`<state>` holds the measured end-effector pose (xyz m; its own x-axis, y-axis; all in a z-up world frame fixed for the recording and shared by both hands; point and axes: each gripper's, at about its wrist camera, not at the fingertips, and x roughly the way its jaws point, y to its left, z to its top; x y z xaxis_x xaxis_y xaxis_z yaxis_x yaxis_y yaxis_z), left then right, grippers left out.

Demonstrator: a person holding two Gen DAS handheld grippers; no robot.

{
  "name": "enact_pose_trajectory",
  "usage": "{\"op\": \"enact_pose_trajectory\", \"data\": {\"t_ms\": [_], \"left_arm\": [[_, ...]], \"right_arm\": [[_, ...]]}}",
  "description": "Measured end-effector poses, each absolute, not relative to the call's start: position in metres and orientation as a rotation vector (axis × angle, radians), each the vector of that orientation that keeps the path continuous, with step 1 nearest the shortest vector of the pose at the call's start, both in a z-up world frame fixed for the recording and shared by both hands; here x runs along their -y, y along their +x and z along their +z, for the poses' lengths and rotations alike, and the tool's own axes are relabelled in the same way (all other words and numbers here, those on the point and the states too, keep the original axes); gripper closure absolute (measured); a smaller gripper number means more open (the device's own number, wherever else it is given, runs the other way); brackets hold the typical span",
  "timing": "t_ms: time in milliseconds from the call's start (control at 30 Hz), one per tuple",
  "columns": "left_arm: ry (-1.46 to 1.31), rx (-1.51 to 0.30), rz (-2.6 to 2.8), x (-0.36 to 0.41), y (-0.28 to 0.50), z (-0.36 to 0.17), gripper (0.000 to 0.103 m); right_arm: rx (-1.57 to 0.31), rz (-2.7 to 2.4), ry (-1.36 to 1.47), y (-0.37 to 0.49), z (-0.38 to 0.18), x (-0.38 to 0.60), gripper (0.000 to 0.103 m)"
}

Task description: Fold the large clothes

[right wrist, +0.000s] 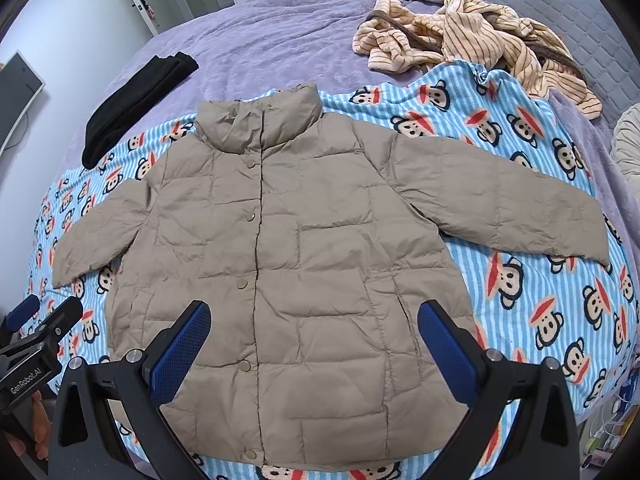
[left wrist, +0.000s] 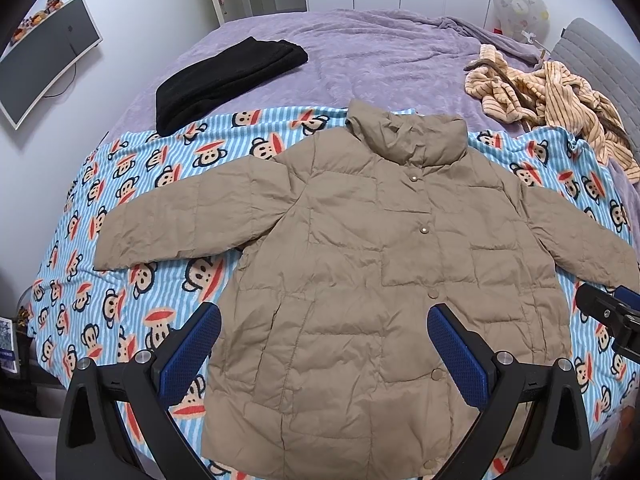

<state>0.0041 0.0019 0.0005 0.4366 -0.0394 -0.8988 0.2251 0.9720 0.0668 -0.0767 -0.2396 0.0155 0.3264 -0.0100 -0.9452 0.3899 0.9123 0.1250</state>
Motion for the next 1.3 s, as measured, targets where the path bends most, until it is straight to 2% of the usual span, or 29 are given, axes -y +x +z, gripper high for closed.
{"op": "enact_pose_trajectory", "data": {"t_ms": [1300], "left_arm": [[0.187, -1.116, -0.164, -0.0052, 0.0052, -0.0012, 0.000]], "right_arm": [[-1.219, -0.273, 0.357, -0.0752, 0.0142, 0.2372, 0.000]]}}
